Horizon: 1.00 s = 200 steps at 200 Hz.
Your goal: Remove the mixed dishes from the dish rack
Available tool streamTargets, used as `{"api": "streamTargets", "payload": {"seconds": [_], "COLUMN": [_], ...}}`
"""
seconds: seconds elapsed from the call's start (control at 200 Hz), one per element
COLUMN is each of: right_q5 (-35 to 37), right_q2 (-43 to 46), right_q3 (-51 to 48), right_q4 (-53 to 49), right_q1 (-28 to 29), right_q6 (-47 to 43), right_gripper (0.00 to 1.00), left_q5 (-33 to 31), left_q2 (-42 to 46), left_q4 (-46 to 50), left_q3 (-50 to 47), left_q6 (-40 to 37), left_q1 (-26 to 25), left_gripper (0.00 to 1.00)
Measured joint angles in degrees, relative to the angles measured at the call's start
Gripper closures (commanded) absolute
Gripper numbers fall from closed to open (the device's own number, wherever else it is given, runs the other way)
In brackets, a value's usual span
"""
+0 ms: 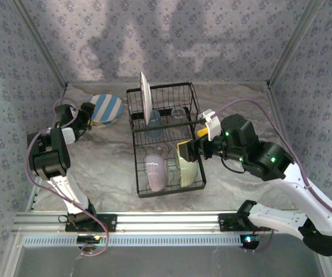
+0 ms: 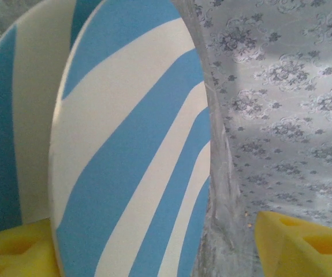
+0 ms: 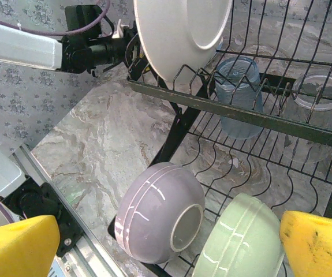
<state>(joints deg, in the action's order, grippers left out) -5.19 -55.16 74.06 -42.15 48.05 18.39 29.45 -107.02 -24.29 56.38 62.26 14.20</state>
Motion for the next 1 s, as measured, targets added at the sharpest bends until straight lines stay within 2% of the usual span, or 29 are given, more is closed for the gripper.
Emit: {"api": "streamTargets", "payload": {"seconds": [0.12, 0.53, 0.904, 0.999], "right_q5": [0.02, 0.46, 4.79, 6.49], "right_q2": [0.0, -0.02, -2.34, -3.58], "right_q3": [0.0, 0.02, 1.73, 3.17], "right_q4": [0.0, -0.07, -3.48, -4.42], "right_q1": [0.0, 0.11, 0.46, 1.07], "right_q6": [0.0, 0.02, 0.22, 0.2], "right_gripper": [0.0, 0.0, 0.0, 0.0], "left_q5": [-1.29, -6.78, -11.61, -14.03], "left_q2": [1.2, 1.29, 1.42, 3.78], "left_q4": [6.69, 31.23, 45.4, 48.52], "left_q3": [2.82, 15.34, 21.27, 21.77], "left_q6": [-1.42, -5.11, -7.72, -9.25], "left_q1": [-0.39, -2.23, -2.38, -2.69], "left_gripper": [0.1, 0.02, 0.01, 0.01]}}
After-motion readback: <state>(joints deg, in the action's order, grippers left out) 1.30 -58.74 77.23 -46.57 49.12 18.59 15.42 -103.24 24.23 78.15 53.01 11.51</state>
